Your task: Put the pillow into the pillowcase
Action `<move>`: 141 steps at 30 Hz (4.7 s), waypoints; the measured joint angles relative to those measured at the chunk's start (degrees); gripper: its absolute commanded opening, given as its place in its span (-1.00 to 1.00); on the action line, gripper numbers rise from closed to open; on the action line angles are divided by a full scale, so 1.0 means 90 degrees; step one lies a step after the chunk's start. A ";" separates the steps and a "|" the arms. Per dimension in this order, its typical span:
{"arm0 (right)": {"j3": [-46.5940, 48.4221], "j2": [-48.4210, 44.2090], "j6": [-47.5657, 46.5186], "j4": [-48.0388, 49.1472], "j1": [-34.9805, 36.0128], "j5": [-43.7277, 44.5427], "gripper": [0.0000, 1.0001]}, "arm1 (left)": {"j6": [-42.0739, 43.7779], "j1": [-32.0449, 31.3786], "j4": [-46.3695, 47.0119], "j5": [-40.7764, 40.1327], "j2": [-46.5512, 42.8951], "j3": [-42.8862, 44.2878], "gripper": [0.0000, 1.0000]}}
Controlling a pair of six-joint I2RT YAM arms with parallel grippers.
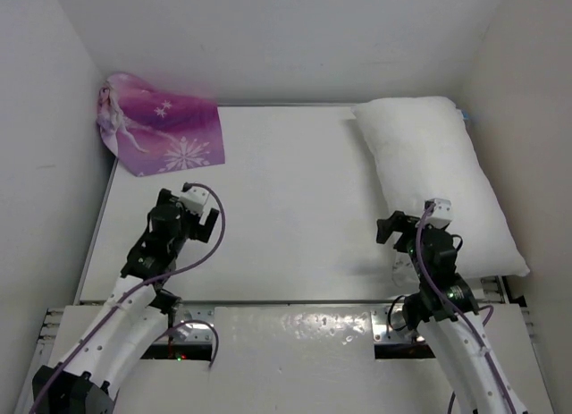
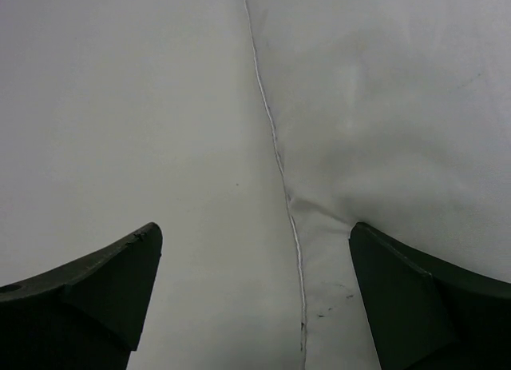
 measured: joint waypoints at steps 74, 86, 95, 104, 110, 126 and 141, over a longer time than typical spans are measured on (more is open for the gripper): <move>0.5595 0.5850 -0.3281 0.1239 0.2329 -0.0908 0.97 | 0.1479 -0.1421 -0.4364 0.2582 0.4918 1.2796 -1.00; 0.5663 0.6669 -0.2487 0.1715 0.2217 -0.0588 0.94 | 0.0233 -0.0104 -0.3526 0.1853 0.6331 1.0103 -1.00; 0.7550 0.9809 -0.1532 0.0522 0.1683 -0.0430 0.95 | -0.0522 0.2438 -0.2854 0.1530 0.7849 0.7934 -1.00; 0.7084 0.8604 -0.1355 0.0063 0.1503 -0.1008 0.13 | -0.0301 0.4316 -0.2348 0.1071 0.7261 0.4920 0.73; 0.5982 0.8425 -0.0690 -0.0311 0.1071 -0.1498 0.32 | 0.0517 0.3291 -0.2837 0.2448 0.6618 0.6173 0.99; 0.5646 0.9991 0.0452 0.0537 0.0668 -0.2747 0.38 | 0.1899 -0.1185 -0.2943 0.3189 0.8136 0.6171 0.68; 0.4600 0.9037 0.0712 0.1030 0.0746 -0.2397 -1.00 | 0.1185 -0.0381 -0.3823 0.3235 0.7621 0.7473 -1.00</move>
